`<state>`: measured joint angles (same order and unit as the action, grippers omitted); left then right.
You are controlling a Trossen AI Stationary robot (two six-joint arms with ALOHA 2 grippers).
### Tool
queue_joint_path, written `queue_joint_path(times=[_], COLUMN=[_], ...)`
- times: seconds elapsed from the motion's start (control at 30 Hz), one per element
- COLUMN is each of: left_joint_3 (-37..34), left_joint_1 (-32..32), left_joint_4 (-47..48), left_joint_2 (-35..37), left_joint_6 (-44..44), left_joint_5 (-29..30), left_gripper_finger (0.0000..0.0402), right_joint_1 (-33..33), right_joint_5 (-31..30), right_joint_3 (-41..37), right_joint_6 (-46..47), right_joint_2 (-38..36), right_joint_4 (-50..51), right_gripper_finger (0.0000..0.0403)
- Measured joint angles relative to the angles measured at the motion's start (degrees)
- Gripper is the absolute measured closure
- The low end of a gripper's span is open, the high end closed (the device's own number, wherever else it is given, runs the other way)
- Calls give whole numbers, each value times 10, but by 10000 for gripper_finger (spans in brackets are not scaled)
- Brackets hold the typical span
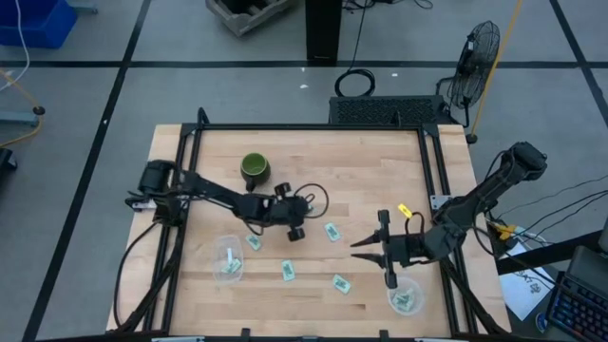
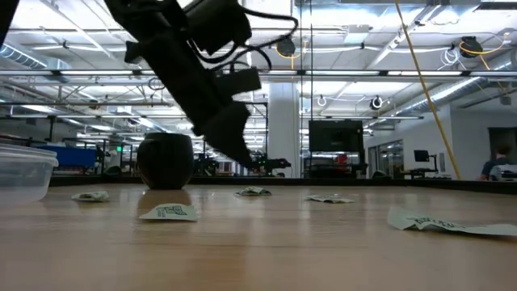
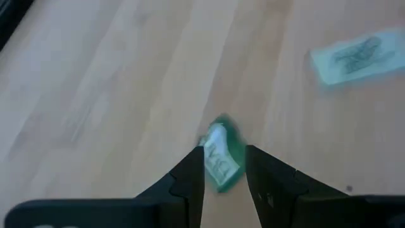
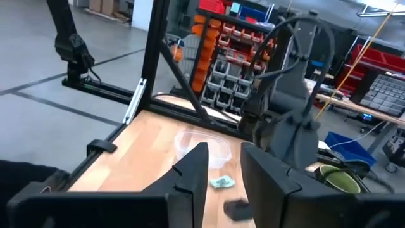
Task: Pick and place Stevia / Truvia into bins
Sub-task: Put the Truvia packet into the top left transparent container
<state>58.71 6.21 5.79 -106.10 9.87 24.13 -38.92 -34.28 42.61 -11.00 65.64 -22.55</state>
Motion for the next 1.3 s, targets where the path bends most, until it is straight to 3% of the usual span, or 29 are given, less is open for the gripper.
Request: queue_joint_path(times=[0.2,0.6,1.3], left_joint_3=[40,46,47], left_joint_1=[9,22,0], left_joint_4=[32,58,40], left_joint_2=[-44,-50,-76], left_joint_6=[-21,-23,-31], left_joint_5=[13,24,14], left_gripper_finger=[265,164,161], right_joint_1=[0,-2,-2], right_joint_5=[0,0,0], right_joint_3=[-14,-13,-13], right_joint_6=[-2,-2,-2], right_joint_2=[-6,-7,-7], right_joint_4=[-25,-23,-20], right_gripper_finger=[314,318,324])
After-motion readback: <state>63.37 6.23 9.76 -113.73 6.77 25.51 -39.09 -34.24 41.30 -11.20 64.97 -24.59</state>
